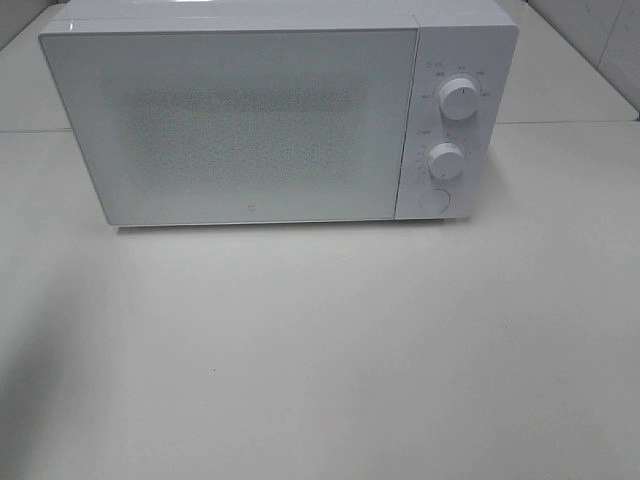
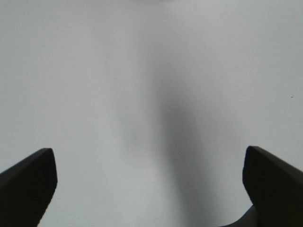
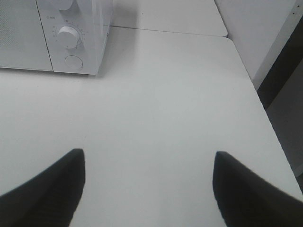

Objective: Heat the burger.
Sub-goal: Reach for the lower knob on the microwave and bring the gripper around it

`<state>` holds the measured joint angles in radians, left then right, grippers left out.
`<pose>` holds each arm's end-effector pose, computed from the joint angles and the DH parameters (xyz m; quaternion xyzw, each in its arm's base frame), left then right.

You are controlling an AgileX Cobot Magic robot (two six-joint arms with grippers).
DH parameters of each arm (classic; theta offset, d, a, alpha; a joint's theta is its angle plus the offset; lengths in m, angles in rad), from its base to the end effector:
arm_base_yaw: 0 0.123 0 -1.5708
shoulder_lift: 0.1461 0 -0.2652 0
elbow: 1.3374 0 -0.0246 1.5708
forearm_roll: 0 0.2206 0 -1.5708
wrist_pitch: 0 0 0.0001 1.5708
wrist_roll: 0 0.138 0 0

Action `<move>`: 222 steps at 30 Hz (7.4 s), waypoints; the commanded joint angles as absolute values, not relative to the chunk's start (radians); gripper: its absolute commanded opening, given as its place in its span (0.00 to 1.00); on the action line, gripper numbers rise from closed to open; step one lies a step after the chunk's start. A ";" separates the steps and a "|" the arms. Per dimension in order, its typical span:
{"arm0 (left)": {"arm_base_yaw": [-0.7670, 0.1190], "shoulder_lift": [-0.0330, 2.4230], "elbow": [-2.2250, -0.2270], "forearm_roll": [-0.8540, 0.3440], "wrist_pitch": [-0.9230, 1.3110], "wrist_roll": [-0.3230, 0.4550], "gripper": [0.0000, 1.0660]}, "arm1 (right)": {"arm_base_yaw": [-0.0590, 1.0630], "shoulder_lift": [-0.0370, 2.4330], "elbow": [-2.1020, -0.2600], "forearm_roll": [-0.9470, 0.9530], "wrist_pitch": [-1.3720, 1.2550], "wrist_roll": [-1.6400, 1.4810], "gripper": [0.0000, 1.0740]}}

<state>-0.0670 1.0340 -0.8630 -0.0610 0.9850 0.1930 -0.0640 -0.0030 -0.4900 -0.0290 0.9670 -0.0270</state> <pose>0.1863 -0.0195 0.2535 0.1156 0.9613 -0.0131 0.2496 0.0360 -0.0056 0.2502 0.0152 0.8296 -0.0399 0.5568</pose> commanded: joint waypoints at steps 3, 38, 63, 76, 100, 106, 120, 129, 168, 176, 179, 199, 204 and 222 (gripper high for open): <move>0.006 0.884 -0.768 -0.123 0.994 0.216 0.95 | -0.067 -0.031 -0.489 -0.031 0.962 -0.031 0.69; 0.023 0.112 -0.500 -0.091 1.036 0.173 0.95 | -0.067 -0.031 -0.489 -0.031 0.962 -0.031 0.69; 0.023 -0.030 -0.499 -0.062 1.035 0.133 0.95 | -0.067 -0.030 -0.489 -0.032 0.962 -0.030 0.69; 0.023 -0.030 -0.499 -0.062 1.035 0.133 0.95 | -0.067 -0.030 -0.489 -0.032 0.962 -0.030 0.69; 0.023 -0.027 -0.499 -0.062 1.035 0.133 0.95 | -0.067 0.081 -0.509 -0.033 0.929 -0.039 0.70; 0.023 -0.027 -0.499 -0.062 1.035 0.133 0.95 | -0.067 0.162 -0.518 -0.036 0.561 -0.051 0.72; 0.023 -0.027 -0.499 -0.062 1.035 0.133 0.95 | -0.067 0.536 -0.326 -0.036 -0.267 -0.065 0.71; 0.023 -0.027 -0.499 -0.062 1.035 0.133 0.95 | -0.067 0.875 -0.217 -0.036 -0.728 -0.064 0.71; 0.023 -0.027 -0.499 -0.062 1.035 0.133 0.95 | 0.467 1.714 -0.266 0.334 -1.354 -0.090 0.71; 0.023 -0.027 -0.499 -0.062 1.035 0.133 0.95 | 0.533 1.816 -0.380 0.414 -1.356 -0.048 0.71; 0.023 -0.027 -0.499 -0.062 1.035 0.133 0.95 | 0.537 1.852 -0.427 0.416 -1.369 -0.026 0.71; 0.023 -0.027 -0.499 -0.062 1.035 0.133 0.95 | 0.535 1.996 -0.613 0.498 -1.401 -0.117 0.71; 0.023 -0.027 -0.499 -0.062 1.035 0.133 0.95 | 0.511 1.996 -0.629 0.494 -1.385 -0.121 0.71; 0.023 -0.025 -0.499 -0.062 1.035 0.136 0.95 | 0.500 2.044 -0.676 0.490 -1.376 -0.117 0.71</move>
<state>0.0210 -0.0050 -0.5010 -0.0590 1.0380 0.1420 0.5050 2.0450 -0.6660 0.5000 -1.2080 -0.1070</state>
